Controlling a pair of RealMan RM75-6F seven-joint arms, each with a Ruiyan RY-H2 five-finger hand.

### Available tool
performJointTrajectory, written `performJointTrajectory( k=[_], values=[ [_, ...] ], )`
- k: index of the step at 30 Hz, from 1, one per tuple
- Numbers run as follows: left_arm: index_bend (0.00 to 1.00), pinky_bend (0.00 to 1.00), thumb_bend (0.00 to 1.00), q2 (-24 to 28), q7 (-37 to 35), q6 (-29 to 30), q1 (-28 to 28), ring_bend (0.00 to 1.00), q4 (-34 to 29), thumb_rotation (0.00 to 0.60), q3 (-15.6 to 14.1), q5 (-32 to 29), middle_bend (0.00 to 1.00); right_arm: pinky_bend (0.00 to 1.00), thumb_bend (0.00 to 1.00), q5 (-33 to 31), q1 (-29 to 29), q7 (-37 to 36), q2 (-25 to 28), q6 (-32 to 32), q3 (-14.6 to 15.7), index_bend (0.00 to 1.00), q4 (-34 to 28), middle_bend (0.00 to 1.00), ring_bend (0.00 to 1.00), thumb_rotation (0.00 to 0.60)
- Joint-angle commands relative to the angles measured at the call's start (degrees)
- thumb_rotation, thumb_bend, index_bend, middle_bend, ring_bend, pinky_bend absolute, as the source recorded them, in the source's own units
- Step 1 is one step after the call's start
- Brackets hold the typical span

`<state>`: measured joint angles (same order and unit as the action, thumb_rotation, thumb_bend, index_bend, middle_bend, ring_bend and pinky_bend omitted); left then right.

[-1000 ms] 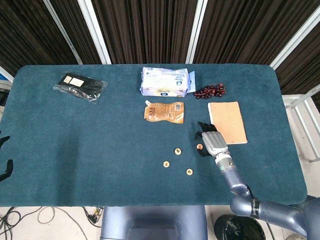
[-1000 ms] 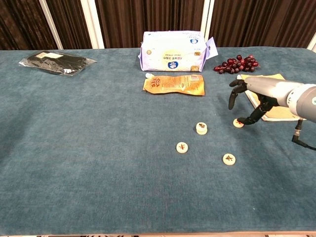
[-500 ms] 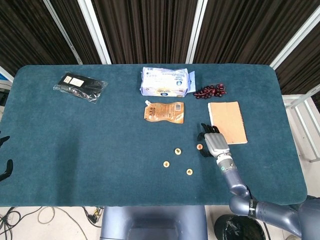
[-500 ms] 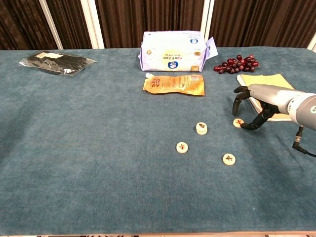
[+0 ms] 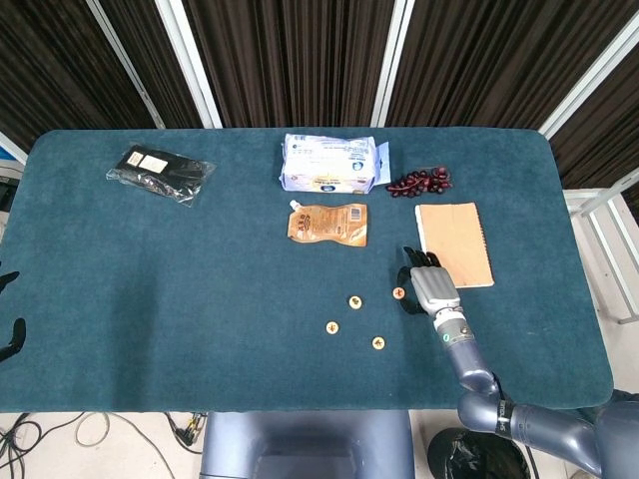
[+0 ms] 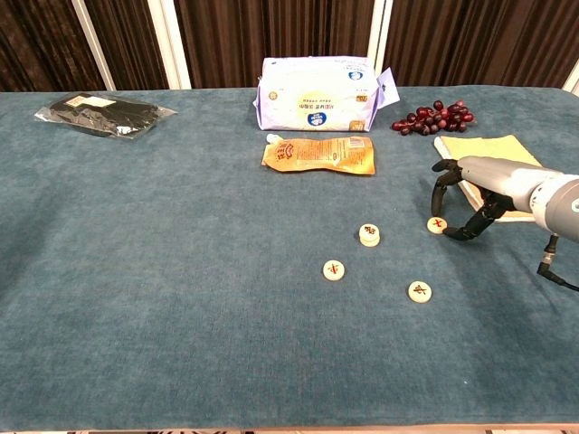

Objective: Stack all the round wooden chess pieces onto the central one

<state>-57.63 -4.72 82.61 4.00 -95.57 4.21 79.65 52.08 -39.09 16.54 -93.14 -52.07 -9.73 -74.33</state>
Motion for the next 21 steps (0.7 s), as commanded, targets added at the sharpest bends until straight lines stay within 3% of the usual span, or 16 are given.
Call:
performJointTrajectory(
  k=[1,21],
  values=[
    [0.16,0.00,0.49,0.00,0.02,-0.05,0.01,0.00,-0.01,0.600,-0.01,-0.03,0.00,0.00,0.41,0.12,0.06,0.13,-0.21,0.05,0.06,0.47,0.23,0.00,0.00,0.600],
    [0.16,0.00,0.49,0.02,-0.09,-0.18,0.04,0.00,0.02,0.600,-0.02,-0.09,0.00,0.00,0.41,0.66,0.24,0.89,-1.26,0.56,-0.07,0.52,0.97,0.00,0.00,0.600]
  ],
)
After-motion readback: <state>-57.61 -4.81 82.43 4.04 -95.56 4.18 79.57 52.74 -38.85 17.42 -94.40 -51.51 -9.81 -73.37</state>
